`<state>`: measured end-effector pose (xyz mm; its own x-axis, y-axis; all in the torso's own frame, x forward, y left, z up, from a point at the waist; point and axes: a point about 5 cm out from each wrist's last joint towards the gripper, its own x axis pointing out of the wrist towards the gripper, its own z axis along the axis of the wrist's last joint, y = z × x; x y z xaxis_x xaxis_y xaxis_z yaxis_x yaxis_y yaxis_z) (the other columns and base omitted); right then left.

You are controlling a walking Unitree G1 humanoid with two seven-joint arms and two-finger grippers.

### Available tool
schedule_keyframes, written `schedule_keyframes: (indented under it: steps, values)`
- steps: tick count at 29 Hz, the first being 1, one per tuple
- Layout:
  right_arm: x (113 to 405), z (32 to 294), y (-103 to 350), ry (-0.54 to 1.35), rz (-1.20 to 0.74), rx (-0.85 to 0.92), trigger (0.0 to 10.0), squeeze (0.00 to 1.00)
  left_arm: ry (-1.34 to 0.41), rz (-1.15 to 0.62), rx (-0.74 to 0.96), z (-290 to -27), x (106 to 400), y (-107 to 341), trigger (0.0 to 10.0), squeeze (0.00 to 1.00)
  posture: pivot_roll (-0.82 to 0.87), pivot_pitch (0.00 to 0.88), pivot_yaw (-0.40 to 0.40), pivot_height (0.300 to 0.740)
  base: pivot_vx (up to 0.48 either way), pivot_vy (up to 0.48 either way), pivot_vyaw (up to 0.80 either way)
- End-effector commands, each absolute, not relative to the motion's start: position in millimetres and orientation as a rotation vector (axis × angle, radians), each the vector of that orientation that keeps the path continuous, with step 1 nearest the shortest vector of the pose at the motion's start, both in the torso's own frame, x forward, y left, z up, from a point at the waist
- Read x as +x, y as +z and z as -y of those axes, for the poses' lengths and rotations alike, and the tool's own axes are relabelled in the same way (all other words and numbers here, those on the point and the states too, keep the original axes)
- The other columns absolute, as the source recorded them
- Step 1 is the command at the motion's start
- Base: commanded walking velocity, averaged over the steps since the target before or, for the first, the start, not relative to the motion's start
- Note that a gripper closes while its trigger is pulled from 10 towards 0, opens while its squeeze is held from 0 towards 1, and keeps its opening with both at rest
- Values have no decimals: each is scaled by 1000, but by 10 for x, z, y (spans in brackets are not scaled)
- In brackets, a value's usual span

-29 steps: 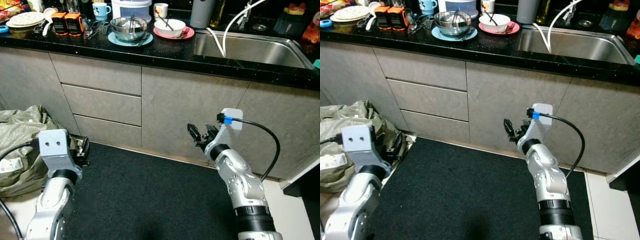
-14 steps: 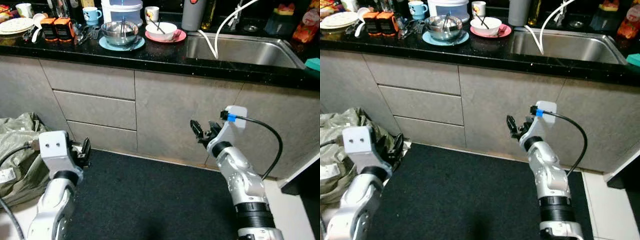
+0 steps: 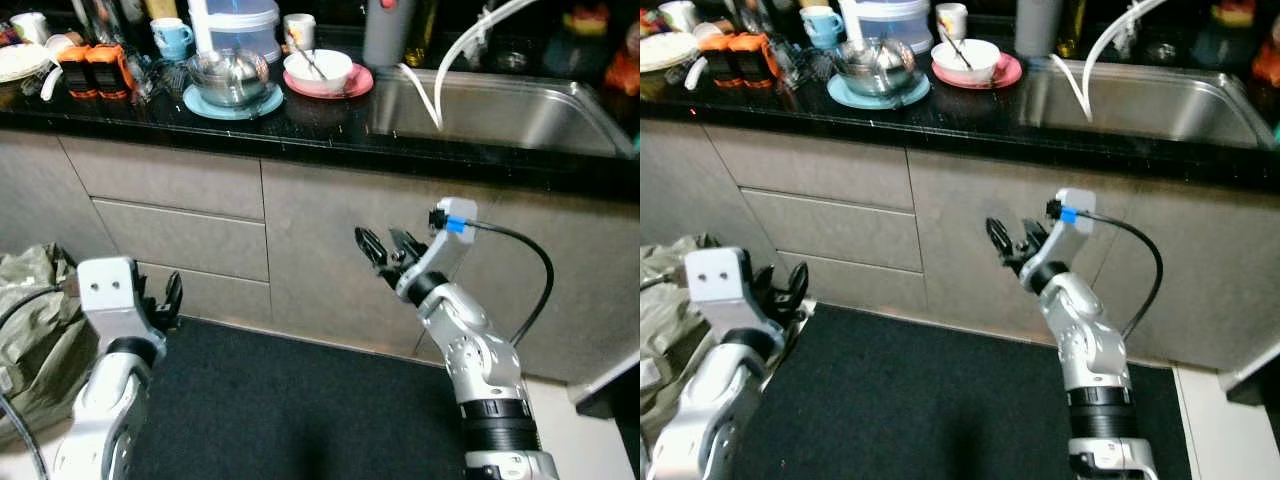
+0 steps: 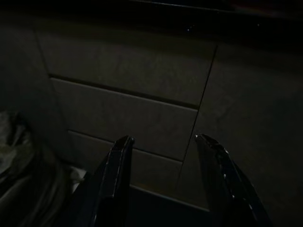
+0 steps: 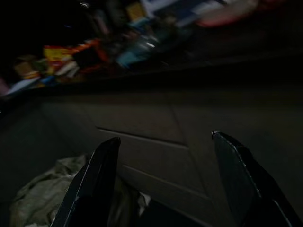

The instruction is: Kitchen organization

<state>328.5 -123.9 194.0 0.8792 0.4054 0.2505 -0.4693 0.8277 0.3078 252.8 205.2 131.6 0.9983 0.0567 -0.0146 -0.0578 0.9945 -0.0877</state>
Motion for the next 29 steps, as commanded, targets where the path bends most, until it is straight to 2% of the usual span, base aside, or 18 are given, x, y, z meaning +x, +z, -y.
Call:
schedule_keyframes:
  steps: [1, 9, 29]
  values:
    - [3262, 1131, 1952, 524, 160, 398, 10000, 0, 72, -22, -66, -2104, 2511, 1313, 10000, 0, 82, 31, 20, 740, 360, 0, 0]
    - [3216, 1009, 2113, 623, 205, 398, 10000, 0, 73, -21, -63, -2102, 2498, 1306, 10000, 0, 82, 31, 15, 740, 373, 0, 0]
    - [3160, 860, 2264, 707, 227, 374, 10000, 0, 72, -33, -46, -2102, 2465, 1277, 10000, 0, 86, 27, 13, 740, 374, 0, 0]
